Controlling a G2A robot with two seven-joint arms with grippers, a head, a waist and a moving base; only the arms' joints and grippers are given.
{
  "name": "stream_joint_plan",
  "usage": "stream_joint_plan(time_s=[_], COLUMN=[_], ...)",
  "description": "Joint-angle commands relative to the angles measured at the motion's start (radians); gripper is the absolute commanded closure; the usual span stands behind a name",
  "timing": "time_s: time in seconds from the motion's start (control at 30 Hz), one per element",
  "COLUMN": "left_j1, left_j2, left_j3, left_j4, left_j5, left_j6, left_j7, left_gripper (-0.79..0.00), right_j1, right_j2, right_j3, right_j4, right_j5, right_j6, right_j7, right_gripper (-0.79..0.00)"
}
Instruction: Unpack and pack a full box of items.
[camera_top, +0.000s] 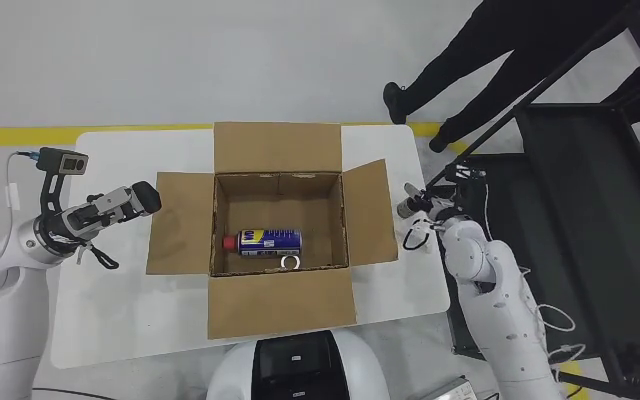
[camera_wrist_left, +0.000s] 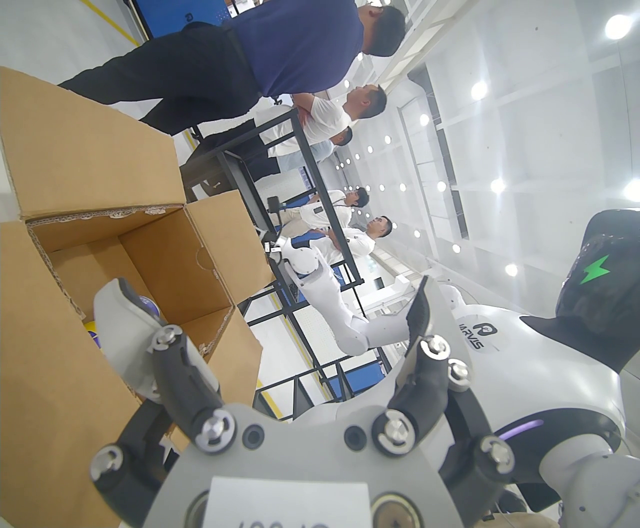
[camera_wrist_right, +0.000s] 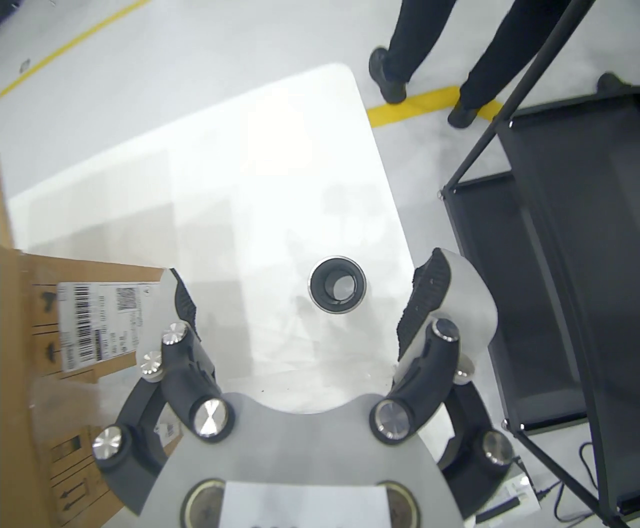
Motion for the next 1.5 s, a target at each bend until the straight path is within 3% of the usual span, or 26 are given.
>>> stream_joint_plan(time_s=[0.0,0.2,0.37,0.6,0.8,0.97,1.47], left_j1=[0.0,0.0,0.0,0.0,0.0,0.0,0.0], left_j2=[0.0,0.0,0.0,0.0,0.0,0.0,0.0], left_j3=[0.0,0.0,0.0,0.0,0.0,0.0,0.0], left_j4=[0.0,0.0,0.0,0.0,0.0,0.0,0.0], left_j5=[0.0,0.0,0.0,0.0,0.0,0.0,0.0], left_j6=[0.0,0.0,0.0,0.0,0.0,0.0,0.0], left_j7=[0.0,0.0,0.0,0.0,0.0,0.0,0.0], left_gripper=[-0.785,-0.785,-0.785,-0.785,-0.785,-0.785,-0.785], right_j1=[-0.038,-0.052,0.052,0.231,0.34,0.357,0.353], right_j2=[0.001,0.004,0.001,-0.028,-0.065,-0.08,-0.083], right_j3=[-0.003,-0.057,-0.228,-0.495,-0.666,-0.715,-0.714], right_j4=[-0.111,-0.279,-0.338,-0.245,-0.108,-0.081,-0.079], right_j5=[-0.041,-0.136,-0.255,-0.26,-0.212,-0.194,-0.176], right_j6=[-0.002,-0.07,-0.164,-0.209,-0.161,-0.136,-0.129], right_j7=[-0.018,0.004,0.119,0.247,0.34,0.353,0.35], right_gripper=[-0.785,-0.785,-0.785,-0.785,-0.785,-0.785,-0.785])
